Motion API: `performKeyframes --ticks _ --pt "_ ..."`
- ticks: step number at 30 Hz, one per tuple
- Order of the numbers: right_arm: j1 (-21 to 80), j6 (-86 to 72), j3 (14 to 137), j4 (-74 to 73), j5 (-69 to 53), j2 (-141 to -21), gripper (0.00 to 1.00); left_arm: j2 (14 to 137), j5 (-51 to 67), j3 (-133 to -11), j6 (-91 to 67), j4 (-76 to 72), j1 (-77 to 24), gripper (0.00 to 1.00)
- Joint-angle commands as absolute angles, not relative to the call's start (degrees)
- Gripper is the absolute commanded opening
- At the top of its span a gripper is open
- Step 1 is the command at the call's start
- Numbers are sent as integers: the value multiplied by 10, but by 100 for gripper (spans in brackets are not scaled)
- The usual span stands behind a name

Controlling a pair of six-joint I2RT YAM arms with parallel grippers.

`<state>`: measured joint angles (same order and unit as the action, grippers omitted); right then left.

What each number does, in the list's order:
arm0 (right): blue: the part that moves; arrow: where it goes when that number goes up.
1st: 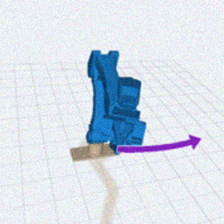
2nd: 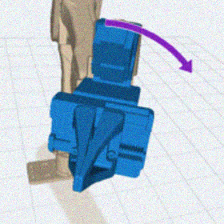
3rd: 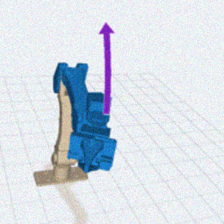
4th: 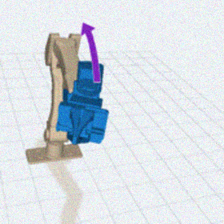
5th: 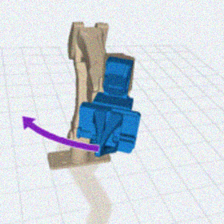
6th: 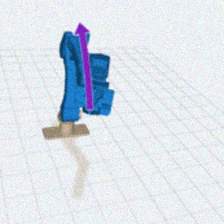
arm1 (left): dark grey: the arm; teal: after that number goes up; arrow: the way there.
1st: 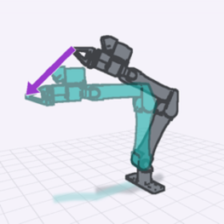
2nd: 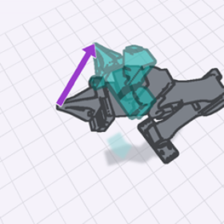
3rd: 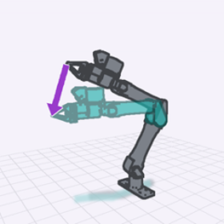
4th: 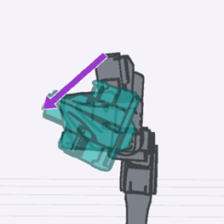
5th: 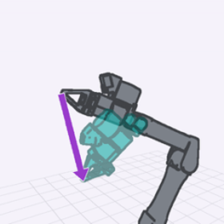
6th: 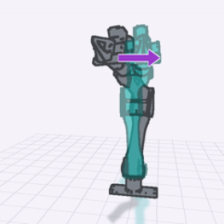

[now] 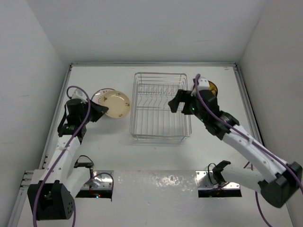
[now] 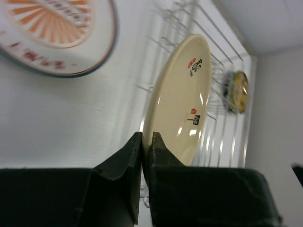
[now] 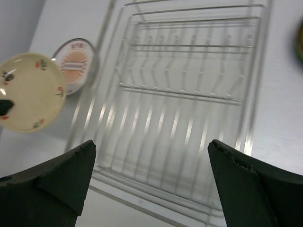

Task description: Unload the plates from the dish rack

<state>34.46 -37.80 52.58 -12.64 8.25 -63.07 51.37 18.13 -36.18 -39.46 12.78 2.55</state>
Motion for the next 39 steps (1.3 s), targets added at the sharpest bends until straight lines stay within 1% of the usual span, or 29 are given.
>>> performKeyframes --ticks 1,5,7,9,11,13,14,16,17,20,24,26,27,28,29,30,31,32,33,34,35,36,39 --pt "341 -341 484 -200 192 -552 99 488 77 -341 -453 125 49 0" --pt "339 -316 454 -240 182 -504 99 485 70 -326 -465 119 58 0" --pt "338 -304 447 -257 191 -494 99 476 68 -312 -467 114 59 0" --pt "338 -305 439 -286 224 -486 99 467 97 -312 -456 83 58 0" --pt "337 -315 429 -296 256 -479 99 489 143 -336 -446 74 55 0" --pt "334 -335 417 -305 292 -465 99 539 158 -394 -433 72 29 0" --pt "326 -338 411 -296 288 -459 99 554 153 -413 -430 73 14 0" --pt "312 -335 389 -249 248 -449 99 592 140 -469 -426 72 -40 0" --pt "297 -333 386 -230 189 -446 99 605 129 -483 -427 69 -56 0" --pt "284 -330 384 -179 78 -451 99 648 127 -531 -438 48 -114 0" --pt "284 -342 407 -179 37 -440 99 713 113 -582 -444 12 -204 0" --pt "283 -346 414 -200 53 -421 99 749 101 -610 -440 10 -235 0" --pt "284 -358 425 -217 102 -398 99 792 100 -647 -433 11 -264 0" --pt "283 -365 431 -265 137 -383 99 815 95 -670 -428 11 -279 0" --pt "283 -373 445 -293 175 -367 99 840 91 -718 -423 15 -293 0" --pt "283 -388 452 -319 250 -333 99 865 91 -743 -414 22 -315 0" --pt "284 -391 458 -358 277 -316 99 918 95 -770 -413 25 -324 0" --pt "284 -392 462 -374 298 -297 99 945 97 -820 -412 27 -332 0" --pt "284 -390 475 -386 337 -268 99 994 96 -845 -411 36 -345 0" --pt "285 -388 485 -420 354 -260 99 1017 99 -871 -411 39 -351 0" --pt "285 -378 501 -432 368 -257 99 1040 106 -913 -416 40 -362 0" --pt "286 -367 505 -440 373 -255 99 1075 121 -929 -420 35 -366 0" --pt "287 -344 511 -437 345 -267 99 1131 138 -990 -435 17 -384 0"
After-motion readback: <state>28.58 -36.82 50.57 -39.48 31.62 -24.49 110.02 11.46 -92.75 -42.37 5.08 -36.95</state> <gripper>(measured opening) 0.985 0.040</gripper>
